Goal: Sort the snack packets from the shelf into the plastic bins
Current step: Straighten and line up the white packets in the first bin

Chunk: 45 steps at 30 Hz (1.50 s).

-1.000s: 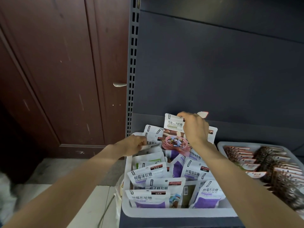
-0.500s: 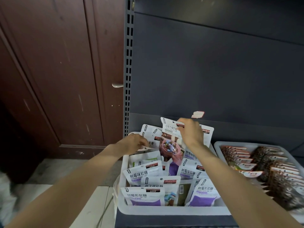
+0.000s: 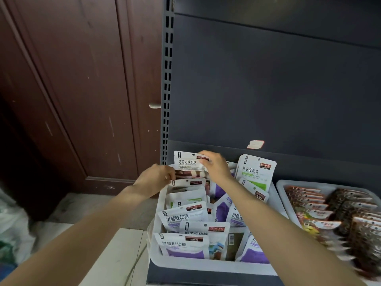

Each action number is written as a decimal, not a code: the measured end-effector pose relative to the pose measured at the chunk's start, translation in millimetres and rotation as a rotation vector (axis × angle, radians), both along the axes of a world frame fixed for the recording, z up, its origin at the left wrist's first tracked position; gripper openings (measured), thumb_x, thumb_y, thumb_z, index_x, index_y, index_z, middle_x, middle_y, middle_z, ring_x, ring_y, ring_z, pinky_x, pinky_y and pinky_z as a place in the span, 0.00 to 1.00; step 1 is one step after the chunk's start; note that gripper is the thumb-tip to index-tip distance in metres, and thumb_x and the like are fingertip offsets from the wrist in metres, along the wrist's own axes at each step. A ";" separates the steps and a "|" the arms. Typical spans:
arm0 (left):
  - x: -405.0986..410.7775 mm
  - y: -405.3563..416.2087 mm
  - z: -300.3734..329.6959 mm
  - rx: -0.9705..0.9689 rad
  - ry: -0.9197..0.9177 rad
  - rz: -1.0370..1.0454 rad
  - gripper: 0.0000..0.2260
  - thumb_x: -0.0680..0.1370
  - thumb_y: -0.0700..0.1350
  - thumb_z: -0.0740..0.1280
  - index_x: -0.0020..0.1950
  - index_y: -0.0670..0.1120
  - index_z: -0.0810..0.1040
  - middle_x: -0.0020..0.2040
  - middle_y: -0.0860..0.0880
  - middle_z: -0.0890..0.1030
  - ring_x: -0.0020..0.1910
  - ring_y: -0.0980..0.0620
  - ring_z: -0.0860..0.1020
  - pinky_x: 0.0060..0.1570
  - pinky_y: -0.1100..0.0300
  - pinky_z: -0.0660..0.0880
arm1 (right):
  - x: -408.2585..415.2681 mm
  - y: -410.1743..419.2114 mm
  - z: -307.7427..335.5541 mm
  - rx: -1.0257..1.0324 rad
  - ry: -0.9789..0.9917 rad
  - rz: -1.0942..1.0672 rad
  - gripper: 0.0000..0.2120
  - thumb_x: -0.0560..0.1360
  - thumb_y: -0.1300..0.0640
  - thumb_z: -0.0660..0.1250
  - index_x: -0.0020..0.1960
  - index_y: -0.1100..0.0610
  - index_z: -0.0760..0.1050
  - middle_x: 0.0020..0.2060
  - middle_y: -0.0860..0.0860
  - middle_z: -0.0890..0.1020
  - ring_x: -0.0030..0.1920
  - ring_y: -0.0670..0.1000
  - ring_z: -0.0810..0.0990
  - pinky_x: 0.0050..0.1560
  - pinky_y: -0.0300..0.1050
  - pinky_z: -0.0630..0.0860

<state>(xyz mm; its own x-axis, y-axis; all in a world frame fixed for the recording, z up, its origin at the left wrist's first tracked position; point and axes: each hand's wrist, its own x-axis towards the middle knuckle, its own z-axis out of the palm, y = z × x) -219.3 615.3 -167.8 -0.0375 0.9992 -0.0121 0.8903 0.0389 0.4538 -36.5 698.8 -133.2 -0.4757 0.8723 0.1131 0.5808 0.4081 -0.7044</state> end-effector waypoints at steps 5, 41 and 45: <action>2.3 1.8 6.5 0.119 -0.066 0.082 0.06 0.77 0.38 0.65 0.49 0.47 0.81 0.44 0.50 0.82 0.44 0.52 0.81 0.44 0.58 0.77 | -4.5 3.8 -6.6 -0.174 -0.172 0.069 0.12 0.82 0.58 0.56 0.57 0.61 0.76 0.42 0.49 0.75 0.44 0.49 0.72 0.38 0.40 0.65; 2.7 29.7 25.1 0.170 -0.241 0.078 0.06 0.78 0.40 0.65 0.55 0.43 0.76 0.50 0.45 0.82 0.49 0.48 0.81 0.51 0.53 0.78 | 10.3 -9.3 -1.1 0.272 -0.343 -0.306 0.07 0.81 0.57 0.59 0.49 0.56 0.75 0.46 0.52 0.82 0.47 0.53 0.80 0.38 0.43 0.72; 4.4 26.3 27.1 0.152 -0.323 0.076 0.11 0.79 0.39 0.64 0.61 0.43 0.75 0.53 0.46 0.83 0.53 0.50 0.80 0.50 0.66 0.73 | 19.8 -4.8 -0.9 0.216 -0.303 -0.411 0.08 0.81 0.56 0.58 0.50 0.59 0.74 0.48 0.55 0.82 0.47 0.55 0.81 0.40 0.47 0.76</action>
